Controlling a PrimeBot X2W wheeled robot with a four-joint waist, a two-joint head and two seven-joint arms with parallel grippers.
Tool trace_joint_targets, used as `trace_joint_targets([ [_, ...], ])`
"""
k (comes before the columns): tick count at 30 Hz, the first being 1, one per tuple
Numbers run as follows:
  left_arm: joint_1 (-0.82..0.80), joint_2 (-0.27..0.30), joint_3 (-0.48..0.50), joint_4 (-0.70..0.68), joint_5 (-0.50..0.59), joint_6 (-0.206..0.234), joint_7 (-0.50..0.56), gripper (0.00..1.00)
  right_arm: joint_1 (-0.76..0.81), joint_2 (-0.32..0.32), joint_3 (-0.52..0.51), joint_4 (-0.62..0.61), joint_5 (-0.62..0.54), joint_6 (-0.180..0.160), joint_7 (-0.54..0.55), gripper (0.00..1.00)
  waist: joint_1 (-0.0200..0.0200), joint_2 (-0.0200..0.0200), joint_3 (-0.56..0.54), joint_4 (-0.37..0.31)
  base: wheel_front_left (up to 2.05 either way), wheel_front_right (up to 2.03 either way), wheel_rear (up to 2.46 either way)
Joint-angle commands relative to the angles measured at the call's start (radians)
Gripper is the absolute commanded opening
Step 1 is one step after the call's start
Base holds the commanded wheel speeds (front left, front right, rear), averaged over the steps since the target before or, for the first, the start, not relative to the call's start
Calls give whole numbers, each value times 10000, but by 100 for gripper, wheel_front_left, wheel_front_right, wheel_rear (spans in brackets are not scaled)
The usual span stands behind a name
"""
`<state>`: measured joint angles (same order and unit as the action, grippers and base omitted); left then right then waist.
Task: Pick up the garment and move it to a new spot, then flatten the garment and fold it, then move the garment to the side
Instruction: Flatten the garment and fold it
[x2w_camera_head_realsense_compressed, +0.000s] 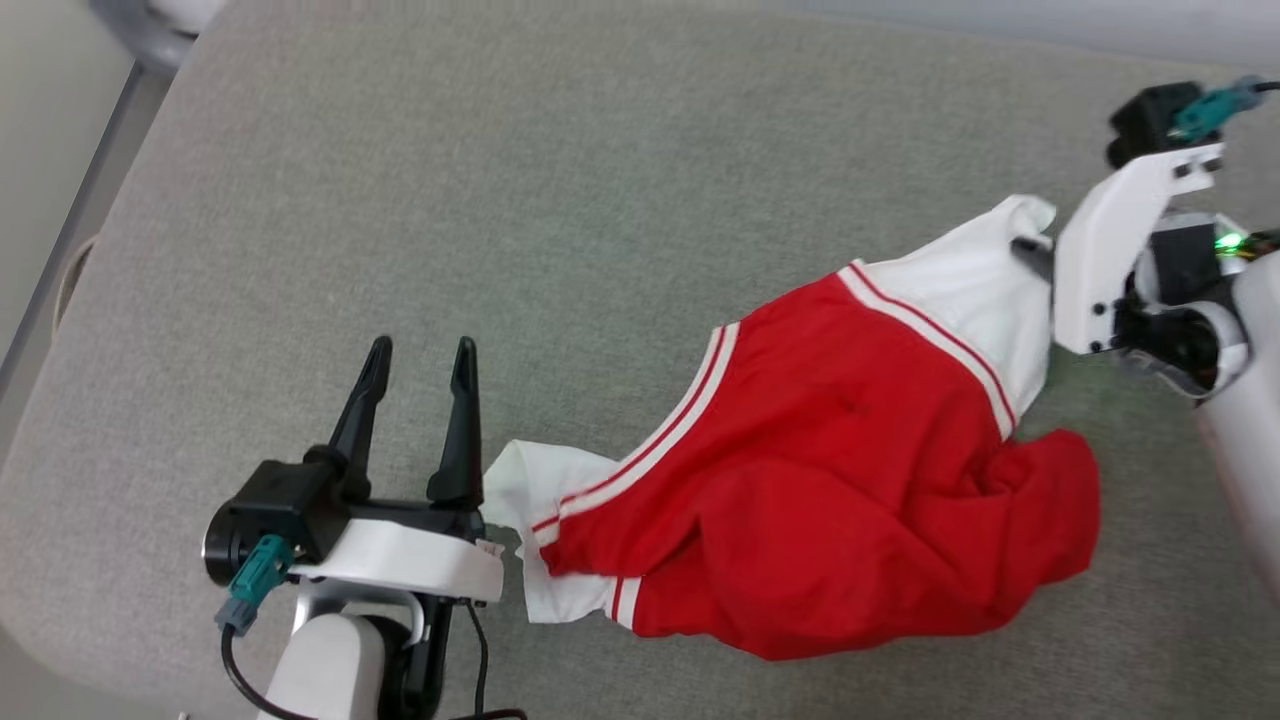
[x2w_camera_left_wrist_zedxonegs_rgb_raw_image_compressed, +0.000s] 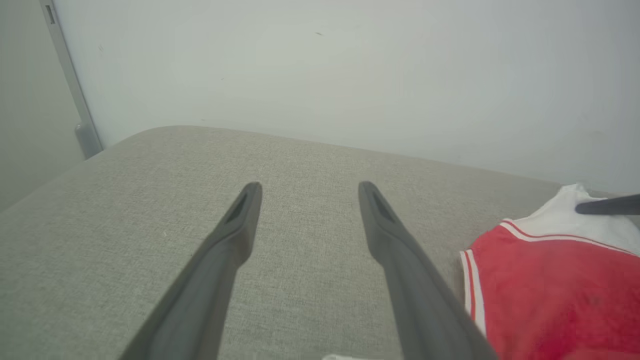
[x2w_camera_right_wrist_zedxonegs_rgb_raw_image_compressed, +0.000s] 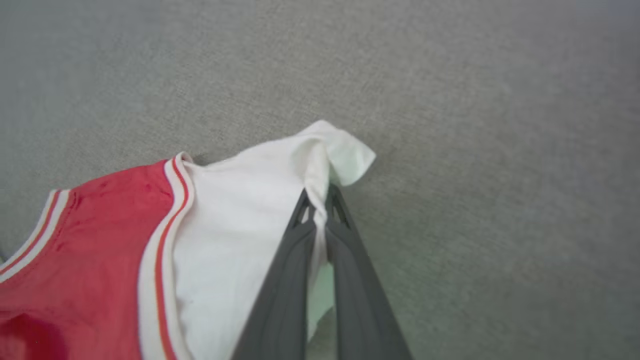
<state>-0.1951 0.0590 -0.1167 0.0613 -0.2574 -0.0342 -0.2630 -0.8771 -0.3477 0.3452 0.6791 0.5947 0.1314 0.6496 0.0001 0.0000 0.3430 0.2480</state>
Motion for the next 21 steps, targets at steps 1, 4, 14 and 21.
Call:
trace_joint_targets([
  [1,173,20,151,149,70,-14,-24,100,292,-199,-306,-144,-31,-12,-299,0,-1,0,-475,-421,0,0,0],
  [4,398,84,281,358,87,4,-24,100,790,-539,-886,-392,-187,-12,-585,0,-1,0,-772,-773,0,0,0],
  [14,844,289,516,859,-20,64,7,100,3362,-727,-3137,-1097,-673,-11,-843,0,-1,0,-1331,-1643,0,0,0],
  [21,978,435,563,1060,-114,139,220,100,5517,270,-4519,-1694,-1171,-11,-1107,0,-1,0,-1449,-1888,0,0,0],
])
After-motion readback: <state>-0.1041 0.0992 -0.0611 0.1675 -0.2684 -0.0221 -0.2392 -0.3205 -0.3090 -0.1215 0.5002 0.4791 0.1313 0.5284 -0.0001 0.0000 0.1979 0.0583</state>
